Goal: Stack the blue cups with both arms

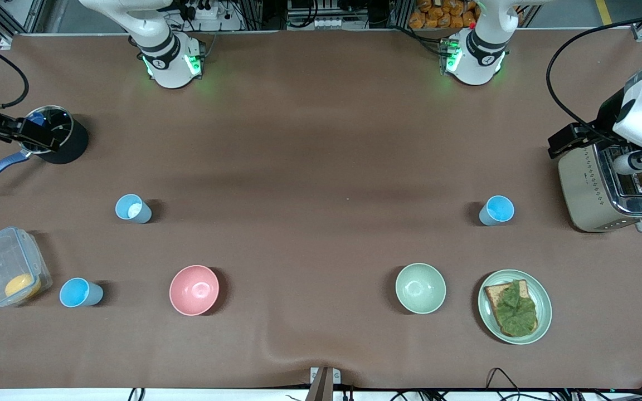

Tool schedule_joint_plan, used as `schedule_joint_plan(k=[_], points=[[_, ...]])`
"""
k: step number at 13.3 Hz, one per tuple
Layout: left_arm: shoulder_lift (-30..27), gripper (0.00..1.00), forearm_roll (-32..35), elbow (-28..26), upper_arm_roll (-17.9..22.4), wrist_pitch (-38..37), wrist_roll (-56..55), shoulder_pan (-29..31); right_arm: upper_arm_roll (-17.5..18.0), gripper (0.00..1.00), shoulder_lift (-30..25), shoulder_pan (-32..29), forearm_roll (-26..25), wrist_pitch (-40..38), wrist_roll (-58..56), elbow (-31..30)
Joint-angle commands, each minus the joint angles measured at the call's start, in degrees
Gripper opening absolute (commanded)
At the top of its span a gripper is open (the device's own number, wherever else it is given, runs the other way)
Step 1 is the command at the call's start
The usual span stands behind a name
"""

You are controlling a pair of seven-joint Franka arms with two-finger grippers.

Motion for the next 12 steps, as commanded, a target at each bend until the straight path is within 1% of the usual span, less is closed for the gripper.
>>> schedule_joint_plan(k=[1,2,4,12], points=[[-1.2,1.00,0.4,-1.7,-1.3,1.1,-0.9,-0.1,-0.3,1.00,-0.3,0.5,-0.2,-0.4,-0.3,0.4],[-0.6,1.00,0.4,-0.8,-1.9,1.4,-0.9,0.1,-0.3,1.00,-0.3,0.5,-0.2,-0.4,-0.3,0.4],[-0.6,1.00,0.4,-0.9,-2.0,1.4,-0.9,0.3,-0.3,1.00,-0.3,0.5,-0.2,-0.4,-0.3,0.4],[-0.6,1.00,0.4,-1.0,-1.3,1.3,-1.0,0.7,-0.3,1.00,-0.3,0.5,-0.2,-0.4,-0.3,0.4]])
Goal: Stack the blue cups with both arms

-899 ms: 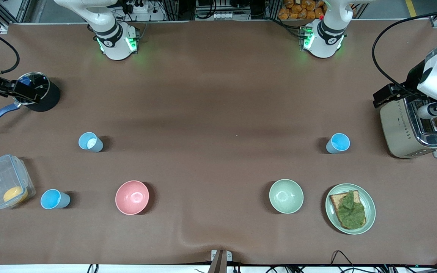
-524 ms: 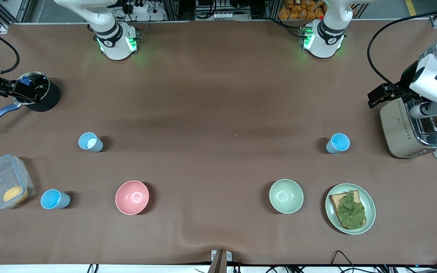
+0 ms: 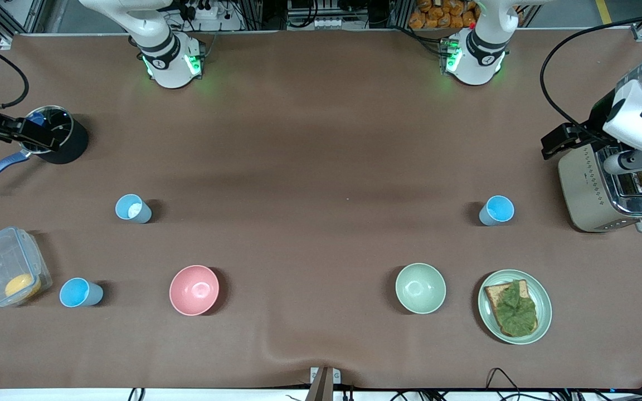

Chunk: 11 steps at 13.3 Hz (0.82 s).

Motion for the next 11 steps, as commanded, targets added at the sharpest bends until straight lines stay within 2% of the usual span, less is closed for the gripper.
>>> schedule_joint_plan(k=[1,11], points=[[-0.6,1.00,0.4,-0.6,-0.1,0.5,-1.0,0.9,-0.3,1.00,-0.3,0.5,-0.2,-0.4,-0.3,0.4],[-0.7,1.00,0.4,-0.8,-0.3,0.3,-0.9,1.8,-0.3,1.00,-0.3,0.5,-0.2,-0.4,-0.3,0.4]])
